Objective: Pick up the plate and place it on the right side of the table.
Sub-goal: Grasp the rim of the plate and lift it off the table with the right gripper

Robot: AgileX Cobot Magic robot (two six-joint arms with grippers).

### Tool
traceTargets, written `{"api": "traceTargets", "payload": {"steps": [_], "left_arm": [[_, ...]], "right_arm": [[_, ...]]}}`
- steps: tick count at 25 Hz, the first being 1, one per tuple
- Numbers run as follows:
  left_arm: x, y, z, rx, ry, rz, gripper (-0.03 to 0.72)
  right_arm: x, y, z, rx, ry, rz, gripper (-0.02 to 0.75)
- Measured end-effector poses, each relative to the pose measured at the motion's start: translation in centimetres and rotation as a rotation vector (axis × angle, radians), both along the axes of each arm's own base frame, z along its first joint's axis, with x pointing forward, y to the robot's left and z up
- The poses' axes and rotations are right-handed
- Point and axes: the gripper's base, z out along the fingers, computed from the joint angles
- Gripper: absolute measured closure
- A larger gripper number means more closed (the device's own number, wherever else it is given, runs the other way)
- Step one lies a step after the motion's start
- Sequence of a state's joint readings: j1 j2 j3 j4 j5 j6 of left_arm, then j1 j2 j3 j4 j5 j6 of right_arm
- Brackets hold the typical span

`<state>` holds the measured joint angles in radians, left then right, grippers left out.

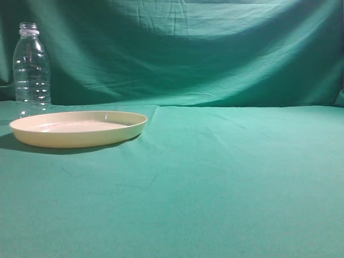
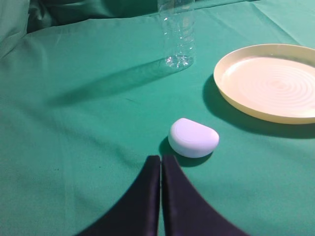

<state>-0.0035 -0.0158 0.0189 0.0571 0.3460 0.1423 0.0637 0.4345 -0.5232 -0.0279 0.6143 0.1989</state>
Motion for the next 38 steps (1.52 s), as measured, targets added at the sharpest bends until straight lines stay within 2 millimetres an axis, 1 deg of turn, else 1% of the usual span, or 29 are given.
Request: {"api": "traceTargets", "payload": {"steps": [5,9,13,16,18,22,25,26,27,29,30,31,33,34,35,37,38], "left_arm": [[0.0,0.0,0.0,0.0,0.0,0.0,0.688],[0.0,0.0,0.0,0.0,0.0,0.0,0.688],[0.0,0.0,0.0,0.0,0.0,0.0,0.688],[0.0,0.0,0.0,0.0,0.0,0.0,0.688],[0.0,0.0,0.0,0.0,0.0,0.0,0.688],[0.0,0.0,0.0,0.0,0.0,0.0,0.688],[0.0,0.0,0.0,0.0,0.0,0.0,0.688],[0.0,0.0,0.0,0.0,0.0,0.0,0.688],[0.0,0.0,0.0,0.0,0.0,0.0,0.688],[0.0,0.0,0.0,0.0,0.0,0.0,0.688],[0.0,0.0,0.0,0.0,0.0,0.0,0.688],[0.0,0.0,0.0,0.0,0.0,0.0,0.688],[0.0,0.0,0.0,0.0,0.0,0.0,0.688],[0.0,0.0,0.0,0.0,0.0,0.0,0.688],[0.0,0.0,0.0,0.0,0.0,0.0,0.688],[0.0,0.0,0.0,0.0,0.0,0.0,0.688],[0.0,0.0,0.0,0.0,0.0,0.0,0.688]], "right_arm": [[1.0,0.3,0.4,-0.045,0.074,0.055,0.738],[2.8,1.9,1.6,-0.056,0.209,0.225,0.738],[5.2,4.1,2.4,-0.06,0.348,0.379,0.738],[7.3,6.6,2.3,-0.084,0.423,0.494,0.738],[8.9,8.8,1.7,-0.121,0.482,0.554,0.738],[12.2,13.6,0.3,-0.23,0.576,0.597,0.738],[14.9,17.4,-0.2,-0.294,0.596,0.627,0.738],[15.7,18.6,-0.7,-0.304,0.612,0.638,0.738],[16.5,19.6,-0.7,-0.307,0.609,0.645,0.738],[18.3,21.6,-1.5,-0.317,0.622,0.654,0.738],[19.1,22.4,-2.2,-0.322,0.635,0.655,0.738],[19.9,23.0,-2.5,-0.321,0.634,0.657,0.738],[21.4,24.5,-3.9,-0.324,0.65,0.659,0.738],[22.1,25.1,-4.3,-0.325,0.651,0.659,0.689],[22.9,25.7,-5.1,-0.326,0.659,0.661,0.689],[24.2,26.8,-6.6,-0.33,0.675,0.661,0.594],[24.7,27.3,-6.9,-0.33,0.673,0.661,0.541]]}}
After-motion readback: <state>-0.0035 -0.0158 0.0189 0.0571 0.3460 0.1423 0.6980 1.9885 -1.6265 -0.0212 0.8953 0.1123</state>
